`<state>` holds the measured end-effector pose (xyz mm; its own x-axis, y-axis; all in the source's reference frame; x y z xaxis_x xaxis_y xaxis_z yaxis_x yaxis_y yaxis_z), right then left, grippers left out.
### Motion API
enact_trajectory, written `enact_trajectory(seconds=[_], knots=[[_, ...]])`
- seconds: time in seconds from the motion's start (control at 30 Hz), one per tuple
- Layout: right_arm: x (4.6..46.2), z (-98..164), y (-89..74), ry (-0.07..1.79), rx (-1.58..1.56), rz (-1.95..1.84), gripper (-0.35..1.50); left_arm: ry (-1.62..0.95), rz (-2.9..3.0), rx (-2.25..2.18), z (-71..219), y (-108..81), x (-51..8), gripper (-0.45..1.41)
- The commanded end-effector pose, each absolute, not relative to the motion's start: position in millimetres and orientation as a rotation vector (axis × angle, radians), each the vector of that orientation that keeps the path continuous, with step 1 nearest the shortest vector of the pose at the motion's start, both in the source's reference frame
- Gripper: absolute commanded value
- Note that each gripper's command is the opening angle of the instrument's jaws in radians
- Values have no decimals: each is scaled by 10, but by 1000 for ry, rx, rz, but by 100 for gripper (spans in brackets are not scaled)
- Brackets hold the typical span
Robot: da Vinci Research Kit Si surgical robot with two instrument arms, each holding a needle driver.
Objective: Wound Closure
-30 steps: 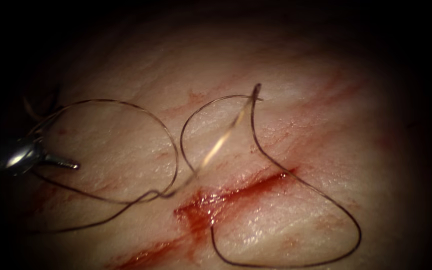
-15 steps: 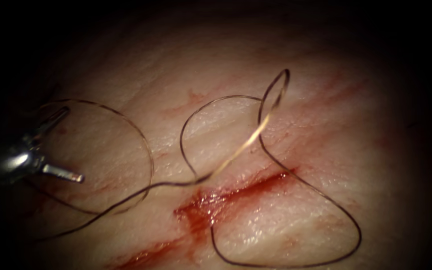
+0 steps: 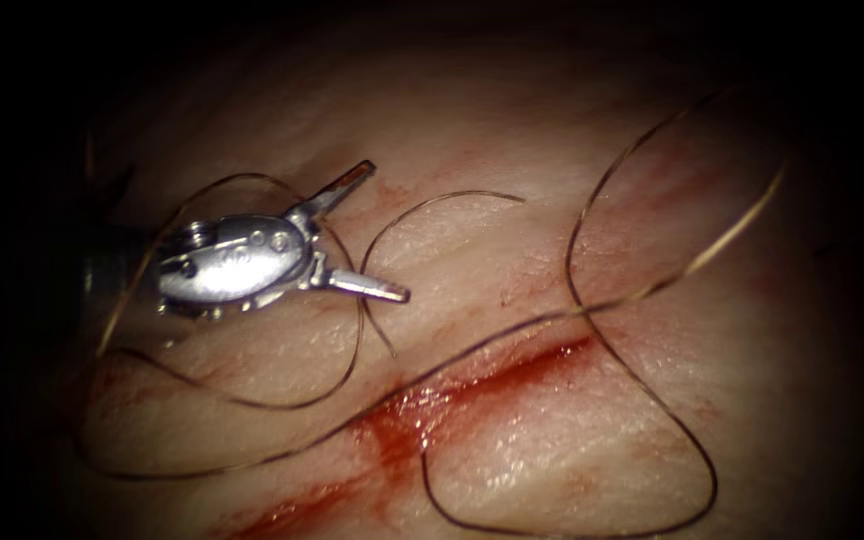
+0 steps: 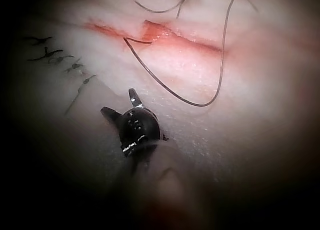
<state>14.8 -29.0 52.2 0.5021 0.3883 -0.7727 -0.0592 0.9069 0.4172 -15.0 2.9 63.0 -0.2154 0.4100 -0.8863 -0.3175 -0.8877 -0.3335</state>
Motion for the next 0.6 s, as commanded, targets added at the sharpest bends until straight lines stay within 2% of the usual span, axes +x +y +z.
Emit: enact_trajectory(seconds=[0.03,0.3,0.33,0.43,0.6], knots=[[155,524,-299,1014,366,278,140,-102,2149,-1595,644,27,-160,101],[155,524,-300,1012,369,276,140,-55,2195,-1565,670,29,-158,96],[155,524,-300,1013,369,276,140,-60,2220,-1559,668,26,-149,88],[155,524,-300,1013,369,275,141,-62,2254,-1528,662,18,-115,84],[154,524,-300,1013,369,275,141,-204,2372,-1476,649,-3,-23,73]])
